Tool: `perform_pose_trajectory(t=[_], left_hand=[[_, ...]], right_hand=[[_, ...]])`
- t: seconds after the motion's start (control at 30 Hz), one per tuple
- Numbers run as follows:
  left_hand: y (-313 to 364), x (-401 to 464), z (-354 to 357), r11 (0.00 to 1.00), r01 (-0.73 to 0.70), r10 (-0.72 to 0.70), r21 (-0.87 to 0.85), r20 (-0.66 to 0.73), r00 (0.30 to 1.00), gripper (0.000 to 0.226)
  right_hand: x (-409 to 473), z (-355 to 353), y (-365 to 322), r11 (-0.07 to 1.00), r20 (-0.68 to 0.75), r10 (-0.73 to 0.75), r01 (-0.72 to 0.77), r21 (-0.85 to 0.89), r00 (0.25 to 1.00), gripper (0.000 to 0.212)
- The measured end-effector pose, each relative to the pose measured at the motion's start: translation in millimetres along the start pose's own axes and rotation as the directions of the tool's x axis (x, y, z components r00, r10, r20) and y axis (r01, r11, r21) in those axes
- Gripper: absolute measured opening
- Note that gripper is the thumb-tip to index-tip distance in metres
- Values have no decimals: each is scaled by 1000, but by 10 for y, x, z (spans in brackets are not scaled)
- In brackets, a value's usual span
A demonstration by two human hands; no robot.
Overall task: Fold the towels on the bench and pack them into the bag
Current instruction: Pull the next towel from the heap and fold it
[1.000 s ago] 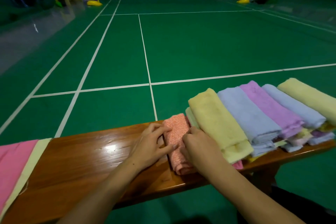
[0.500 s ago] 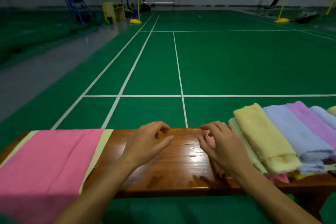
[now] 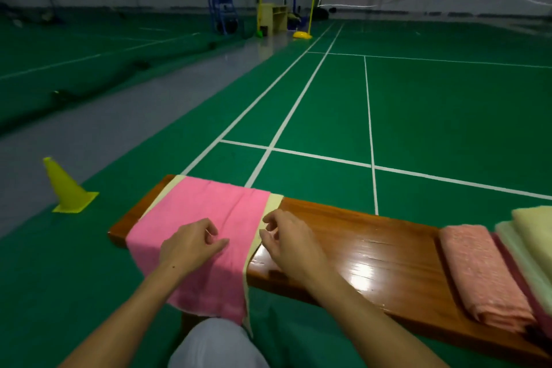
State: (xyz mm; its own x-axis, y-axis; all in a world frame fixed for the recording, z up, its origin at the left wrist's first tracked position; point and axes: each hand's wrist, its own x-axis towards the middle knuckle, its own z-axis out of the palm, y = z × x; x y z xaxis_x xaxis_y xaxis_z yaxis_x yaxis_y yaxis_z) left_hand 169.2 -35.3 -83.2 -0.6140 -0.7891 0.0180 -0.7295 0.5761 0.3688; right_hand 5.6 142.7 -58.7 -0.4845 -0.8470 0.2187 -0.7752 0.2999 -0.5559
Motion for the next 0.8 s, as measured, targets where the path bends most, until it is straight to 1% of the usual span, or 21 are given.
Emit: perform_pose_trajectory(t=[0.03,0.1,0.17,0.2,0.27,0.3,0.37,0.43,0.53,0.6,0.63,0.7,0.73,0.8], left_hand=[[-52,12,35,1000,18,-18,-12,-12,1000,28],[-169,71,70,999,47,-49,-27,-82,995,21],[-332,163,51,998,62,-60,6,-167,984,21],[-422,220,20,997,64,-55,39,-193,980,28],[-584,349,-99,992,68,-45,104,-205,978,42],[-644,413,-177,991,74,-51,113,-196,979,46],[-759,560,-319,989,98,-78,114,-169,983,48],[-865,707,-404,986,134,-123,96,-114,986,55],[-914,827,-415,988,150,-149,45,-16,989,66],[-892,864,-376,982,169,-169,78,-17,986,65],[-885,883,-356,979,179,-176,100,-35,984,63],[-898,946,-318,973,204,-198,106,-62,978,59],[-909,978,-301,974,206,-201,93,-59,978,57],[-929,1014,-259,978,185,-183,95,-24,983,62]], right_hand=[[85,143,-49,995,37,74,-76,69,997,30],[228,390,-90,953,103,234,-249,174,967,30],[357,580,-89,899,113,366,-383,213,924,20],[414,624,-91,874,98,427,-438,210,899,15],[516,668,-86,841,65,514,-517,159,855,17],[562,664,-89,833,58,538,-540,122,841,17],[666,700,-94,811,47,578,-579,77,815,28],[774,762,-97,789,61,603,-606,103,795,34],[868,846,-74,742,126,596,-603,293,793,21],[847,837,-56,696,123,593,-583,418,796,24],[803,805,-53,669,104,589,-555,495,802,25],[673,675,15,606,33,596,-475,638,803,14],[589,585,118,596,-15,605,-441,671,796,9],[382,359,389,594,-104,628,-390,704,771,7]])
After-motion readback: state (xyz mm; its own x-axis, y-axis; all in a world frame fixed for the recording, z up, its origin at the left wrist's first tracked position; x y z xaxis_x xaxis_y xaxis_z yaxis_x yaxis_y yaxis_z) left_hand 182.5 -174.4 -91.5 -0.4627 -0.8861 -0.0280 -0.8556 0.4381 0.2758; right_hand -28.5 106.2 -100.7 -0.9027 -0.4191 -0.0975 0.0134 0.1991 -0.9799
